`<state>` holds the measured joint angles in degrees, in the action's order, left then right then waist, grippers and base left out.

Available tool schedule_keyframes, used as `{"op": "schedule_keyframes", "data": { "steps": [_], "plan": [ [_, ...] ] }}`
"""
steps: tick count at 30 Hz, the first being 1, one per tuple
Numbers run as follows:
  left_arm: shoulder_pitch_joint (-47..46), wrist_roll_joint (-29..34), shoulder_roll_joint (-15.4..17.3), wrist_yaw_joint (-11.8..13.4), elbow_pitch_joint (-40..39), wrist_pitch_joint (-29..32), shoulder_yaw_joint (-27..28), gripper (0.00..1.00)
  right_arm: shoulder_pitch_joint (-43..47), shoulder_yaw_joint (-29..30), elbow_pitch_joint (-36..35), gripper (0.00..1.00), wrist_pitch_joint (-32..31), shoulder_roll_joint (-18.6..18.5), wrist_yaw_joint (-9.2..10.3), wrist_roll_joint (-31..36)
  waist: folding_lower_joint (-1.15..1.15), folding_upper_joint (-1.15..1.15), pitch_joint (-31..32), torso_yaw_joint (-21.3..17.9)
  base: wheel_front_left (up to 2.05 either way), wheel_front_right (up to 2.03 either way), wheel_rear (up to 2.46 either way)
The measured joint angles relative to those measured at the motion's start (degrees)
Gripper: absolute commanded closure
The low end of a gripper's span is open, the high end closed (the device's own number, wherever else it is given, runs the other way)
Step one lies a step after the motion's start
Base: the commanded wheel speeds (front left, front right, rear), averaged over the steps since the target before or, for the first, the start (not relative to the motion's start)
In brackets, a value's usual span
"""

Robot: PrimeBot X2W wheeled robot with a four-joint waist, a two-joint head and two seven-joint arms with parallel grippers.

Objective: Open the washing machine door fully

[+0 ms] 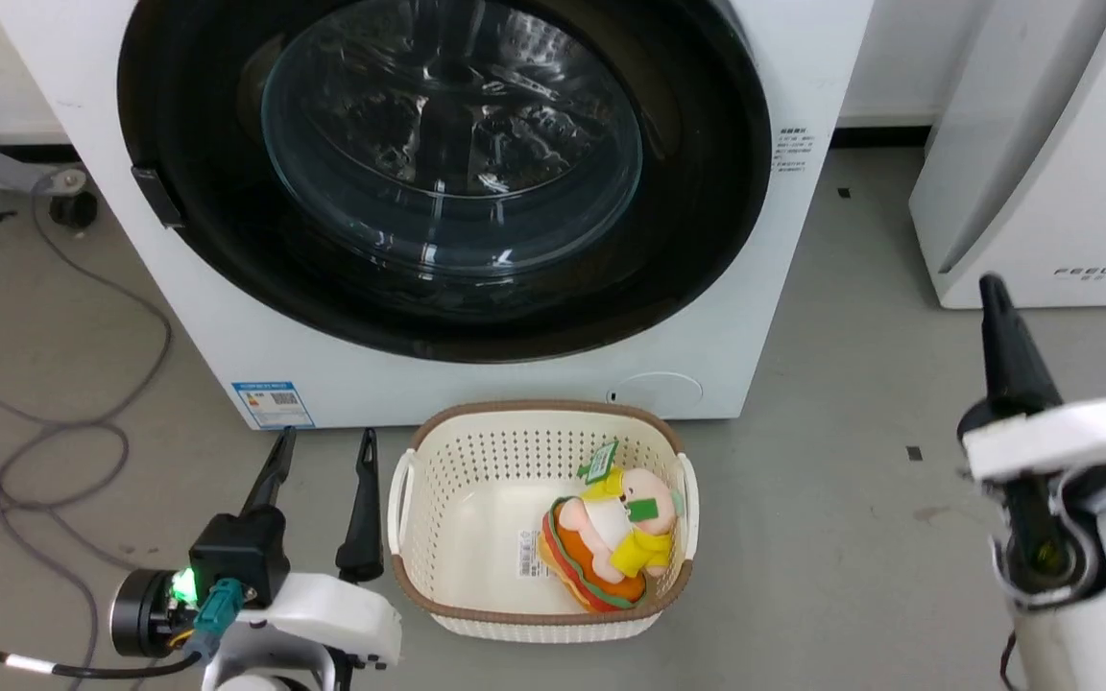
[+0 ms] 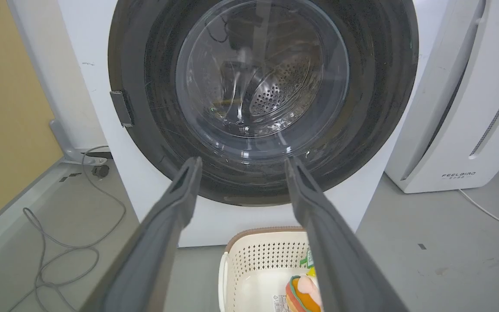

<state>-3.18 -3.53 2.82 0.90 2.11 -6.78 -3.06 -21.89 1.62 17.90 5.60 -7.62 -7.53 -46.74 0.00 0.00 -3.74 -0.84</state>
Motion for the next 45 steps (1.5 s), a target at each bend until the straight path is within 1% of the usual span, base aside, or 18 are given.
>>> {"op": "schedule_keyframes", "data": {
  "steps": [6, 7, 8, 10, 17, 18, 21, 31, 38, 45],
  "plan": [
    [-1.69, -0.19, 0.0, 0.0, -0.68, -0.77, -0.1, 0.0, -9.4, -1.2, 6.13, 1.0, -0.85, -2.23, 0.0, -4.31, 0.0, 0.0, -2.24, 0.02, 0.0, 0.0, 0.0],
    [-1.69, -0.19, 0.0, 0.0, -0.68, -0.77, -0.1, 0.0, -9.4, -1.2, 6.13, 1.0, -0.85, -2.23, 0.0, -4.31, 0.0, 0.0, -2.24, 0.02, 0.0, 0.0, 0.0],
    [-2.18, -0.2, 0.0, -0.01, -0.86, -0.93, -0.12, 0.0, -12.72, -1.88, 8.2, 1.0, -1.25, -2.96, 0.0, -5.45, 0.0, 0.0, -3.07, 0.05, 0.0, 0.0, 0.0],
    [-2.83, -0.21, 0.0, -0.01, -1.03, -1.29, -0.18, 0.0, -15.97, -2.56, 10.27, 1.0, -1.9, -3.67, 0.0, -6.51, 0.0, 0.0, -3.89, 0.12, 0.0, 0.0, 0.0],
    [-4.6, -0.65, -0.01, -0.03, -1.76, -1.92, -0.46, 0.0, -27.98, -5.79, 18.3, 1.0, -4.76, -6.05, 0.0, -9.39, 0.01, 0.0, -6.84, 0.58, 0.0, 0.0, 0.0],
    [-4.6, -0.65, -0.01, -0.03, -1.76, -1.92, -0.46, 0.0, -27.98, -5.79, 18.3, 1.0, -4.76, -6.05, 0.0, -9.39, 0.01, 0.0, -6.84, 0.58, 0.0, 0.0, 0.0],
    [-5.39, -0.65, -0.01, -0.03, -2.13, -2.44, -0.62, 0.0, -33.13, -7.55, 21.87, 1.0, -6.57, -6.64, 0.01, -10.21, 0.01, 0.0, -8.09, 0.79, 0.0, 0.0, 0.0],
    [-7.73, -1.38, -0.01, 0.01, -3.42, -3.65, -1.32, 0.0, -48.14, -13.95, 32.16, 1.0, -13.67, -6.76, 0.01, -12.36, 0.01, 0.0, -12.07, 1.47, 0.0, 0.0, 0.0],
    [-8.88, -1.97, -0.01, 0.46, -4.16, -4.38, -1.78, 0.0, -55.15, -18.41, 37.32, 1.0, -19.96, -6.13, 0.01, -14.18, 0.01, 0.0, -14.42, 2.11, 0.0, 0.0, 0.0],
    [-9.72, -2.77, -0.01, 0.97, -4.6, -5.23, -2.32, 0.0, -61.15, -22.12, 41.54, 1.0, -23.72, -5.32, 0.01, -16.41, 0.01, 0.0, -16.64, 2.67, 0.0, 0.0, 0.0]
  ]
}}
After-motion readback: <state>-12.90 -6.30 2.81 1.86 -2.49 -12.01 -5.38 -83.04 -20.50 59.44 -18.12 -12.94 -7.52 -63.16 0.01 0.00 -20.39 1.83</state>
